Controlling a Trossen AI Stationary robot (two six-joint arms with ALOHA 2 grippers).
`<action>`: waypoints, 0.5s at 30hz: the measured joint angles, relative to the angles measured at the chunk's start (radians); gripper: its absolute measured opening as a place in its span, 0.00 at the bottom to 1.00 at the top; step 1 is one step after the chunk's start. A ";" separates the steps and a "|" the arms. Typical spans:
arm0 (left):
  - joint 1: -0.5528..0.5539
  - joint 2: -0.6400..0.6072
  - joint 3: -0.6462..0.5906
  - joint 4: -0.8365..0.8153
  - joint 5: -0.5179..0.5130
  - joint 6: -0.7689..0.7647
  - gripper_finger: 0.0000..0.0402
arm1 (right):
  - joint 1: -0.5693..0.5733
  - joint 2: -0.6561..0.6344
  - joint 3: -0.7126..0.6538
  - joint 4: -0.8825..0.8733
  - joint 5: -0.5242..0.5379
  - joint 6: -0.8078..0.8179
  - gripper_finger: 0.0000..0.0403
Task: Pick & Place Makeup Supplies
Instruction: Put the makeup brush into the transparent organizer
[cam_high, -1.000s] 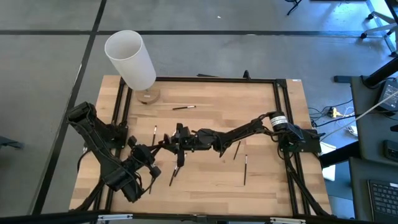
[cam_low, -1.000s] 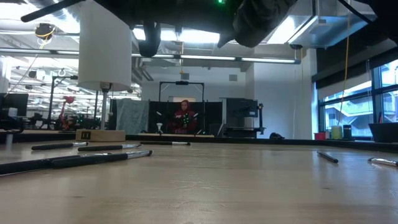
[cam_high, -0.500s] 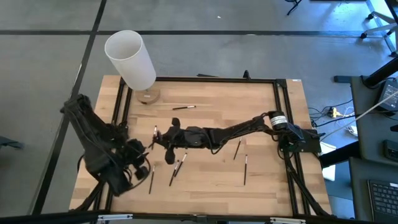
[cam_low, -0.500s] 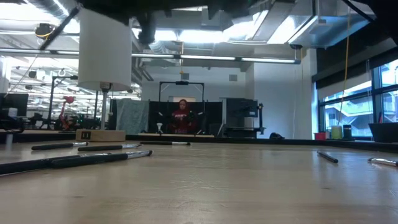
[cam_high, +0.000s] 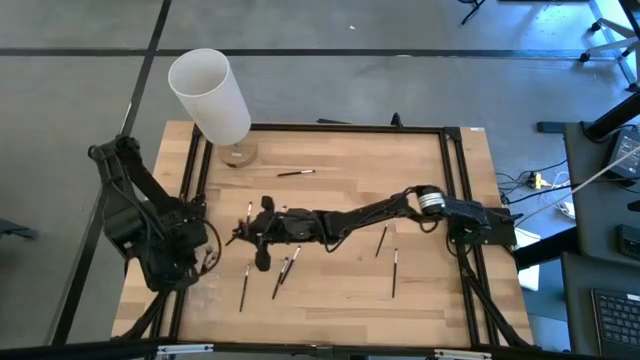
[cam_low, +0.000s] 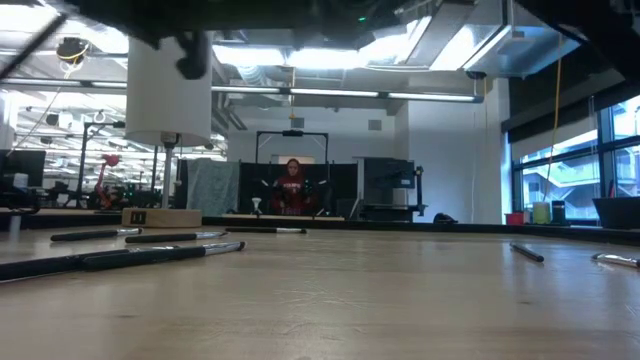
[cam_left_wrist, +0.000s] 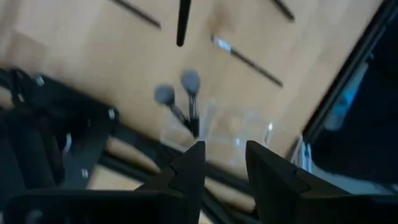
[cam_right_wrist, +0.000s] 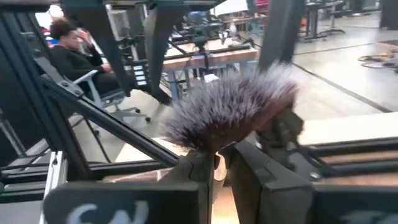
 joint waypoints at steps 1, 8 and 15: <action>-0.002 -0.002 0.000 0.000 0.021 -0.008 0.27 | 0.000 0.022 0.037 -0.009 -0.016 0.000 0.10; -0.012 0.000 0.000 0.000 0.139 -0.038 0.26 | -0.002 0.175 0.345 -0.120 -0.105 -0.044 0.09; -0.013 0.002 0.000 0.000 0.135 -0.067 0.25 | -0.005 0.283 0.424 -0.098 -0.132 -0.040 0.10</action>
